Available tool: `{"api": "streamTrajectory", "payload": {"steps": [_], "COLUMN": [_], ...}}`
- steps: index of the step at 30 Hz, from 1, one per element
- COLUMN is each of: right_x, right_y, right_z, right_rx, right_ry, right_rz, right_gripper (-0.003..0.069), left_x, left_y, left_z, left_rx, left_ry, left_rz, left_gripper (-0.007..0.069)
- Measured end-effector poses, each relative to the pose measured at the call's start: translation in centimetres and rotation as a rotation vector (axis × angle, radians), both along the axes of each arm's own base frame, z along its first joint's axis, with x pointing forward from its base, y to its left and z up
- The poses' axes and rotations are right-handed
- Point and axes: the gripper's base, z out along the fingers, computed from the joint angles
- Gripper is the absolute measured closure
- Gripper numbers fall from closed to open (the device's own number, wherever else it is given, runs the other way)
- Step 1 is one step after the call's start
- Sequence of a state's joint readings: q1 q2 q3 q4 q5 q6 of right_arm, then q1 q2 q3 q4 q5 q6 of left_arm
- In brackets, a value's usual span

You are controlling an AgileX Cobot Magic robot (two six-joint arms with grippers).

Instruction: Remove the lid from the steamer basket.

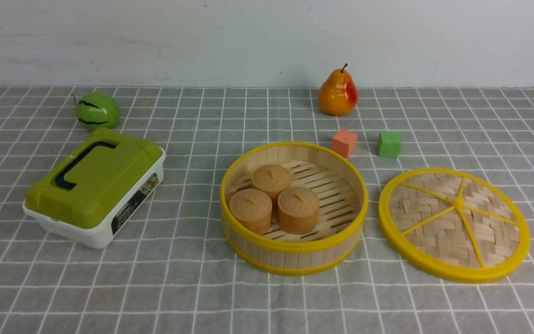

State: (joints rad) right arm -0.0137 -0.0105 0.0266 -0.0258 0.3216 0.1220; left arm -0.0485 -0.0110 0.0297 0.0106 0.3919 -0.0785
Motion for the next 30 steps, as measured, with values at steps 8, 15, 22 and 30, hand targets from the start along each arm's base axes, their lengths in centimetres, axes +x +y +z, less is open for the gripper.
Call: {"api": "streamTrajectory", "payload": {"steps": [8,15,22,30], "right_x": [-0.14,-0.15,-0.16,-0.16], "right_y": [0.0,0.01,0.01,0.01], "right_z": [-0.24,-0.26,-0.29,-0.26], "right_rx": [0.004,0.005,0.005,0.005], "right_ry": [0.045,0.049,0.053,0.053], "right_rz": [0.0,0.0,0.0,0.0], "right_gripper": [0.0621,0.0613,0.0603,0.0592], "left_x": [0.0,0.0,0.0,0.0], "left_y": [0.0,0.0,0.0,0.0], "left_z": [0.0,0.0,0.0,0.0], "left_rx": [0.0,0.0,0.0,0.0], "left_ry": [0.0,0.0,0.0,0.0], "left_rz": [0.0,0.0,0.0,0.0], "left_gripper": [0.0386,0.0386,0.0386,0.0386]}}
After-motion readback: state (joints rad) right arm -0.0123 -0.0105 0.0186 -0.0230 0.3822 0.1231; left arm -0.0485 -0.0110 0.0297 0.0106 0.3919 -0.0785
